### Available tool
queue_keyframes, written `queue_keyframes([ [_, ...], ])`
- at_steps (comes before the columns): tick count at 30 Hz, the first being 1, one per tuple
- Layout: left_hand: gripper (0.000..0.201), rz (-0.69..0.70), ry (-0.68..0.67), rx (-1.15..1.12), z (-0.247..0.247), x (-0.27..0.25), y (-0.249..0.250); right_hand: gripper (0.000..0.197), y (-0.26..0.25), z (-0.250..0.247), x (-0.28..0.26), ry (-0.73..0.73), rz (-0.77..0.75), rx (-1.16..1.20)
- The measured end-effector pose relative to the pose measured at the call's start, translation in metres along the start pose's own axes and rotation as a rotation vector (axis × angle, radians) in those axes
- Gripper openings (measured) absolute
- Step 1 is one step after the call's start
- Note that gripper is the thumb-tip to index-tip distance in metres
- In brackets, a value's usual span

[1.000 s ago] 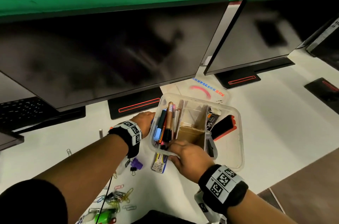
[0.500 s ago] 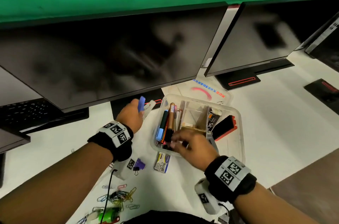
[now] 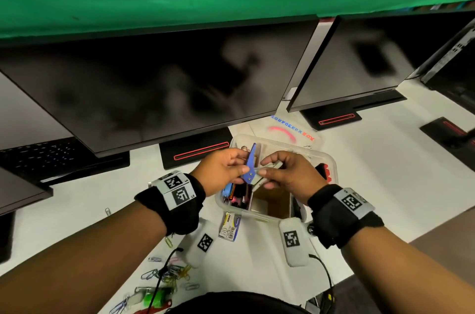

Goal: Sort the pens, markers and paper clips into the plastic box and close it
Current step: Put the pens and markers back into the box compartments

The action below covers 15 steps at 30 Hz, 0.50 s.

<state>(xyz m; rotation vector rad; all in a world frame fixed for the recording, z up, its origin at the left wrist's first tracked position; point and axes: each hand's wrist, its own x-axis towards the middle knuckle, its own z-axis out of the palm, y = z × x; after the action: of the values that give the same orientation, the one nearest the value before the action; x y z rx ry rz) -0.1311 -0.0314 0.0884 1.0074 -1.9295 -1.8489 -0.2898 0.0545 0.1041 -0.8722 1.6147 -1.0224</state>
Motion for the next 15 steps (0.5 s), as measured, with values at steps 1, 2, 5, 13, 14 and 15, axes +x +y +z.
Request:
queue_keyframes([
  [1,0.034,0.023,0.022,0.078,-0.001,0.001,-0.002,0.014,-0.001,-0.008,-0.002,-0.001,0.006,-0.018],
  [2,0.034,0.057,0.066,0.221,-0.003,0.003,-0.005,0.014,-0.003,-0.016,-0.004,0.014,0.008,-0.05],
  [5,0.046,0.101,0.203,0.682,-0.012,0.006,-0.013,0.013,-0.007,-0.047,-0.008,0.206,-0.03,-0.256],
  [13,0.052,-0.099,0.168,0.713,-0.008,0.003,-0.038,0.022,0.017,-0.068,0.003,0.165,0.308,-0.98],
  [14,0.05,-0.102,0.169,0.704,-0.007,0.002,-0.037,0.026,0.021,-0.064,0.007,0.121,0.345,-1.017],
  [15,0.048,-0.107,0.172,0.695,-0.007,0.001,-0.037,0.029,0.025,-0.062,0.011,0.079,0.382,-1.045],
])
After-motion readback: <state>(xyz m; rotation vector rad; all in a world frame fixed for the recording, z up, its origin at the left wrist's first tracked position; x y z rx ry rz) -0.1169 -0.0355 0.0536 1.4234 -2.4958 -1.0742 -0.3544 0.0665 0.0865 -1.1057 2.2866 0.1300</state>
